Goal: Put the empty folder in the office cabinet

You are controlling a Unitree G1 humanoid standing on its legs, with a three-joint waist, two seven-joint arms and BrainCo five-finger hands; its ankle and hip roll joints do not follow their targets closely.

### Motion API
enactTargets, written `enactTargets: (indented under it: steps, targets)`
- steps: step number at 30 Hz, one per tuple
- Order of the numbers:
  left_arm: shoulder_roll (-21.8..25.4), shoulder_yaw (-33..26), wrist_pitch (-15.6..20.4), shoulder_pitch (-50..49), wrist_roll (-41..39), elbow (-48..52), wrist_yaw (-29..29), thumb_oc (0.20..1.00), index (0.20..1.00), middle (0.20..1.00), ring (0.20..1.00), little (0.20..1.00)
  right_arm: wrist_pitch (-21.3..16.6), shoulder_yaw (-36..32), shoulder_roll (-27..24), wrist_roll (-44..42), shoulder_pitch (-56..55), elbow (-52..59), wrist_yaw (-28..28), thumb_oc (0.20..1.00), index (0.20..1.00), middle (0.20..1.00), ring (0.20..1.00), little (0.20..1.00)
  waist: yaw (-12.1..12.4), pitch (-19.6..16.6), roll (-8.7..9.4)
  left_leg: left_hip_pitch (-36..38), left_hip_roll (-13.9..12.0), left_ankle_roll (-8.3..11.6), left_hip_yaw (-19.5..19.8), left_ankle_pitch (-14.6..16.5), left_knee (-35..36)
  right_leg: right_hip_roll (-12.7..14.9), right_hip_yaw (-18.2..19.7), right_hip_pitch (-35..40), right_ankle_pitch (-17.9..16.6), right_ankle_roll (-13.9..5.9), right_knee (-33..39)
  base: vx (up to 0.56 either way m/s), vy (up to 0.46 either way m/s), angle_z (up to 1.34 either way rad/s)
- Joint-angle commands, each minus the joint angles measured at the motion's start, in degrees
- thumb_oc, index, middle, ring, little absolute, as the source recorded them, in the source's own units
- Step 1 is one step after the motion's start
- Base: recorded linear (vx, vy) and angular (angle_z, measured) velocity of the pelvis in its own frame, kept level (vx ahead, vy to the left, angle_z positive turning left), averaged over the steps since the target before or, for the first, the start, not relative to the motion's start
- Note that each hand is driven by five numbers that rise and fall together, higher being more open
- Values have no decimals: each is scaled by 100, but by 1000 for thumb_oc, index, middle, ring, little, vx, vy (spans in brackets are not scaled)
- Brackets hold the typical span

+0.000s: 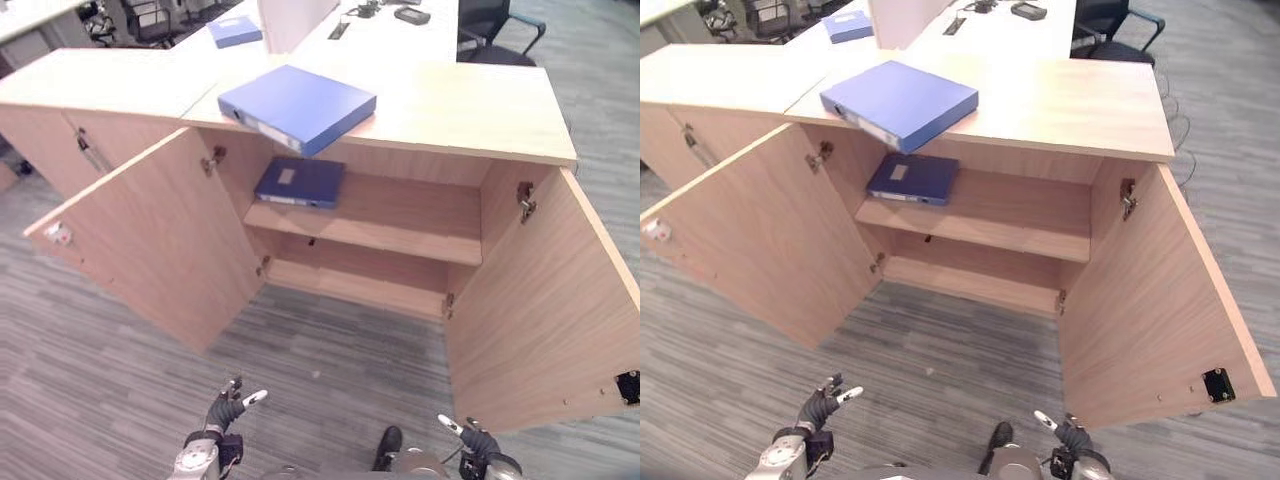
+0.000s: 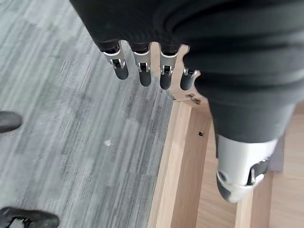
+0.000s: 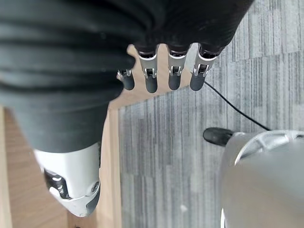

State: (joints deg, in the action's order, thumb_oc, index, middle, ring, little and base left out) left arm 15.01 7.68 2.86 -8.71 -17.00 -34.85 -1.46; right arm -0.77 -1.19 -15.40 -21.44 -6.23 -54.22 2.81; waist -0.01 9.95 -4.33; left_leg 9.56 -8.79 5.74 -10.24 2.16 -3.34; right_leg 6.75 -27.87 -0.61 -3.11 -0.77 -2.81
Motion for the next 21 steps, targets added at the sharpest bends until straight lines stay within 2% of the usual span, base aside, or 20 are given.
enactTargets:
  steps: [1,2,4,5,6,7,8,9,15,16,19,21]
  targets:
    - [230,16,292,284,46,482,101,1000,1000,1000,1000,1000,-132,-70,16,-124,233,-75,-17,1000,1000,1000,1000,1000,-79,327,183,-816,162,477,-278,185,-1434,336,71,412,602,-409,-92,-30,-30,20]
    - [229,15,291,285,46,482,101,1000,1000,1000,1000,1000,-132,-71,15,-124,234,-75,-17,1000,1000,1000,1000,1000,-83,326,175,-835,147,483,-270,200,-1465,324,66,410,602,-403,-90,-20,-61,13]
    - [170,23,311,328,63,362,45,1000,1000,1000,1000,1000,-124,3,14,-102,243,-140,-52,1000,1000,1000,1000,1000,-50,408,217,-1142,61,590,-114,-68,-2083,266,193,637,690,-305,44,118,31,-20]
    - [158,-10,294,287,23,407,28,1000,1000,1000,1000,1000,-102,41,28,-94,172,-52,-76,1000,1000,1000,1000,1000,-58,422,247,-1040,-393,481,-102,-113,-1530,421,271,717,712,-399,60,299,320,-20]
    - [173,11,265,262,63,433,-2,1000,1000,1000,1000,1000,-98,111,-26,-8,118,19,-96,1000,1000,1000,1000,1000,-8,339,175,-932,-630,418,390,-364,-329,440,480,684,757,-539,39,286,409,-9]
    - [171,7,263,254,66,437,-33,1000,1000,1000,1000,1000,-93,130,-49,28,121,12,-90,1000,1000,1000,1000,1000,14,316,97,-924,-721,491,646,-561,5,403,605,675,817,-556,1,319,506,-37]
    - [164,-10,297,295,35,338,-116,1000,1000,1000,1000,1000,-87,127,-129,84,182,-72,-57,1000,1000,1000,1000,1000,74,294,-27,-1134,-952,635,1271,-1003,462,459,925,704,952,-629,-121,192,313,-56]
    - [162,-10,299,299,35,334,-117,1000,1000,1000,1000,1000,-88,126,-131,84,185,-74,-57,1000,1000,1000,1000,1000,72,295,-28,-1128,-954,638,1272,-1011,477,459,923,699,963,-628,-133,208,309,-77]
    - [159,-55,384,350,-44,178,-192,1000,1000,1000,1000,1000,-51,140,-220,200,215,-71,-84,1000,1000,1000,1000,1000,161,282,-57,-1426,-1305,771,1645,-1313,660,652,1452,757,1211,-792,-452,149,263,-36]
    - [174,-48,393,347,-78,184,-156,1000,1000,1000,1000,1000,-38,114,-228,229,220,-81,-122,1000,1000,1000,1000,1000,133,226,-98,-1345,-1333,814,1569,-1295,681,700,1489,742,1214,-877,-522,147,414,-46]
    - [200,-20,378,344,-73,218,-123,1000,1000,1000,1000,1000,-48,57,-196,239,198,-122,-128,1000,1000,1000,1000,1000,132,156,-107,-1312,-1336,856,1458,-1322,704,735,1524,690,1191,-929,-629,97,247,-15]
    - [299,36,379,417,-13,192,-88,1000,1000,1000,1000,1000,-31,-6,-94,237,154,-133,-154,1000,1000,1000,1000,1000,125,86,17,-1243,-1237,844,1363,-1133,632,928,1545,744,1024,-1090,-627,184,465,20]
